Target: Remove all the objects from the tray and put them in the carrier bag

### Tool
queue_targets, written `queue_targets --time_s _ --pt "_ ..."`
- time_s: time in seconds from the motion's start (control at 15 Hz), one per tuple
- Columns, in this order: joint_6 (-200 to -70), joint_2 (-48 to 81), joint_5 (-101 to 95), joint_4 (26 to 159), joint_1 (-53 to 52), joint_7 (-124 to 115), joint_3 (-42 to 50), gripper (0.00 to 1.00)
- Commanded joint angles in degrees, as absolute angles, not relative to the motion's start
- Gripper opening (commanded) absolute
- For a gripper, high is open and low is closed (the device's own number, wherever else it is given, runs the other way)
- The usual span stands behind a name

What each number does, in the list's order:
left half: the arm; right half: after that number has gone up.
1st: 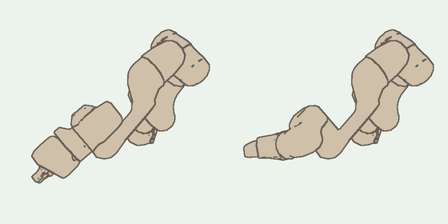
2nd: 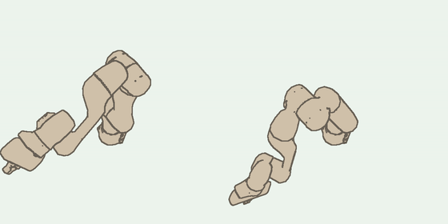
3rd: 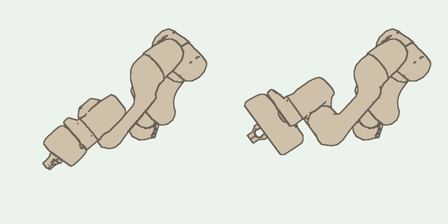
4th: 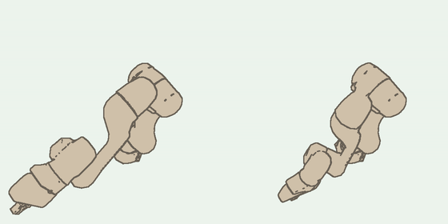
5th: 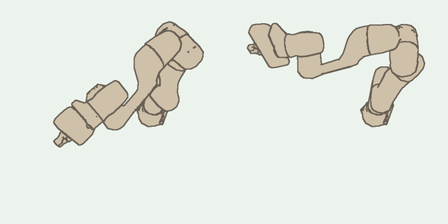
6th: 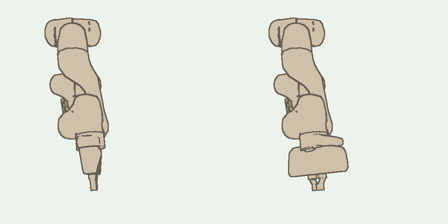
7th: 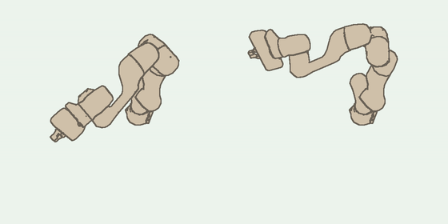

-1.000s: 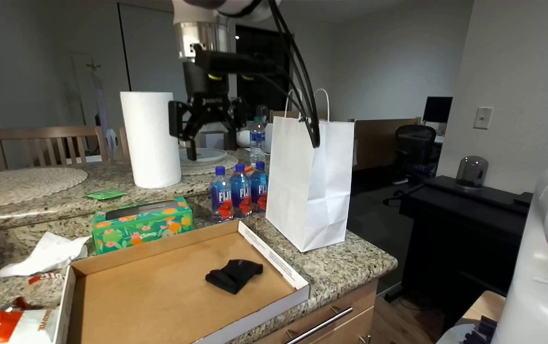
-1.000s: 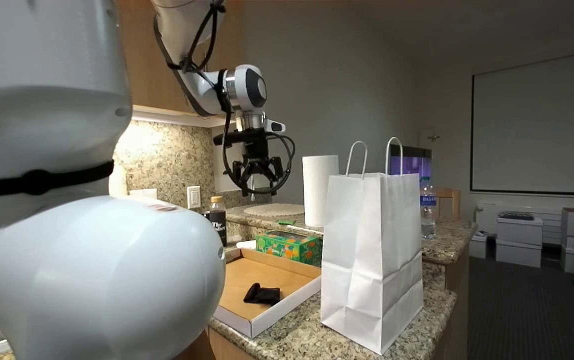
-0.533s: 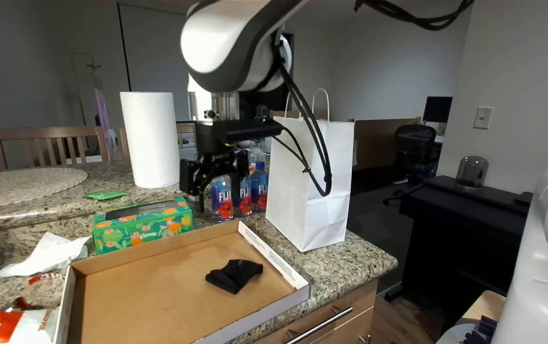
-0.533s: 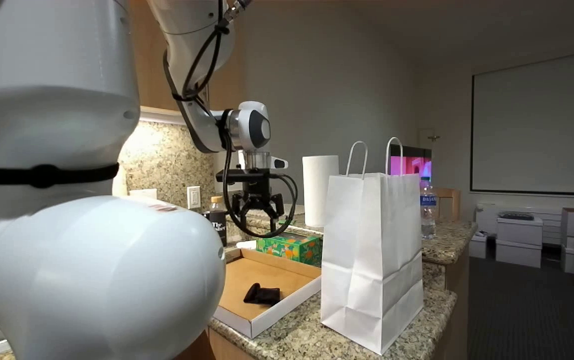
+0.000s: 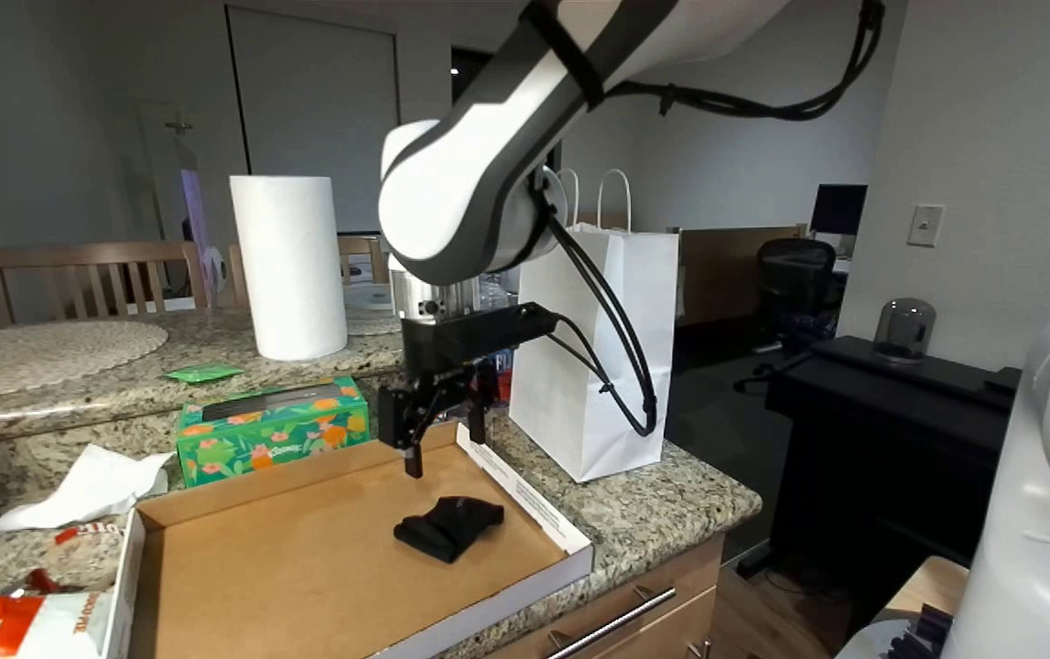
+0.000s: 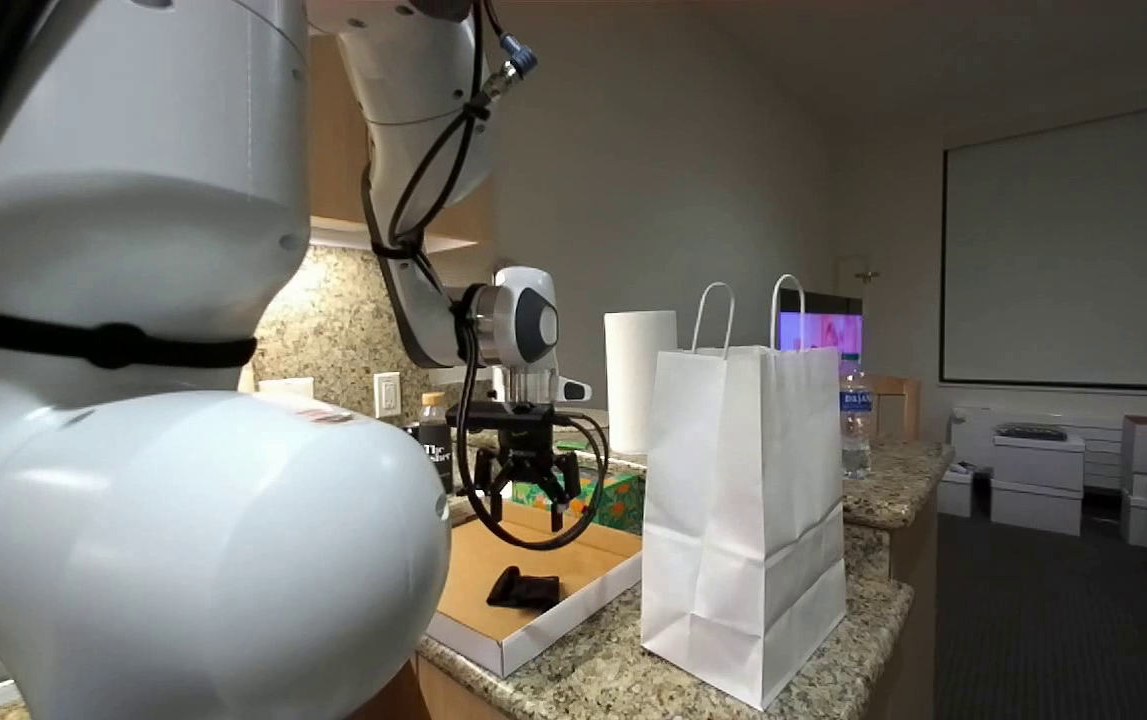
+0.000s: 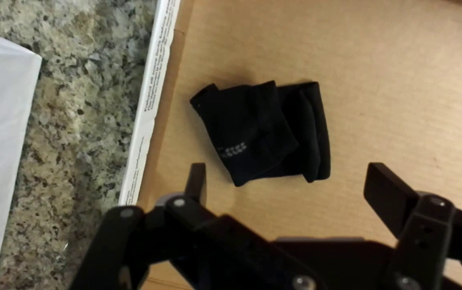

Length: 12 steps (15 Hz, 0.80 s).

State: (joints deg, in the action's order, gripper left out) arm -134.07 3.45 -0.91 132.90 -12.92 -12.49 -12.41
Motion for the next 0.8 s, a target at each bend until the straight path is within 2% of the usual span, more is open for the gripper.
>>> queue_targets --time_s 0.0,0.73 --pt "-137.8 5.7 -3.1 134.1 -13.1 -14.8 -11.8 1.0" --pt "-136.2 13.8 -6.2 131.3 -15.9 -14.8 -11.5 1.0"
